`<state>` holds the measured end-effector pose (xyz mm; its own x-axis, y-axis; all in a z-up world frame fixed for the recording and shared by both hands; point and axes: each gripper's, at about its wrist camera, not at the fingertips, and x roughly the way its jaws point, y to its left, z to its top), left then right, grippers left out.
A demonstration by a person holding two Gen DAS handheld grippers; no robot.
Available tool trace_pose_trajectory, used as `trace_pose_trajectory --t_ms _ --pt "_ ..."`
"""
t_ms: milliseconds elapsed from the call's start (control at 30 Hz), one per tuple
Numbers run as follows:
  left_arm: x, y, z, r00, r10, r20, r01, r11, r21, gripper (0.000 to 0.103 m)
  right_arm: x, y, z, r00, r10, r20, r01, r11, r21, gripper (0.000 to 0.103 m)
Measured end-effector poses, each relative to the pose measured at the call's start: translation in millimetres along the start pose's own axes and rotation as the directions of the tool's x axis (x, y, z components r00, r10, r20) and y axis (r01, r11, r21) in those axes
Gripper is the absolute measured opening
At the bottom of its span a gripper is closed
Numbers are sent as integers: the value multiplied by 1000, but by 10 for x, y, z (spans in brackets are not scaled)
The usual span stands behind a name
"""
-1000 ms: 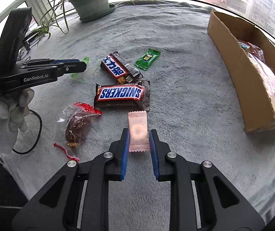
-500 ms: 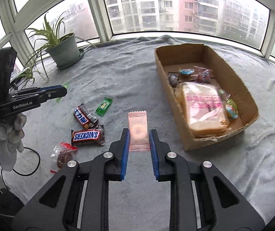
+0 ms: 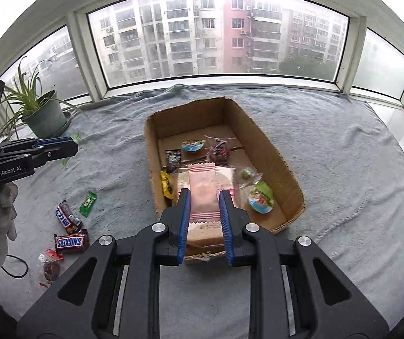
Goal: Organize snacks
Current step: 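Carry the pink strip and green candy into the box and release both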
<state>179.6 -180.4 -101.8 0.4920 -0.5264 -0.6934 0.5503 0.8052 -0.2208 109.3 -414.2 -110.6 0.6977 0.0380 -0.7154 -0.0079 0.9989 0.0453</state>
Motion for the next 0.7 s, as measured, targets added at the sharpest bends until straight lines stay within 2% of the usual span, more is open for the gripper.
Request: trace_pose_trajectory --t_ms 333,700 --pt "492 -311 343 999 -20 -40 22 997 72 19 246 -335 106 997 -69 -26 69 997 21 22" --pt "851 -570 502 998 -32 -61 38 993 112 19 504 -519 167 994 -93 -63 94 995 24 22"
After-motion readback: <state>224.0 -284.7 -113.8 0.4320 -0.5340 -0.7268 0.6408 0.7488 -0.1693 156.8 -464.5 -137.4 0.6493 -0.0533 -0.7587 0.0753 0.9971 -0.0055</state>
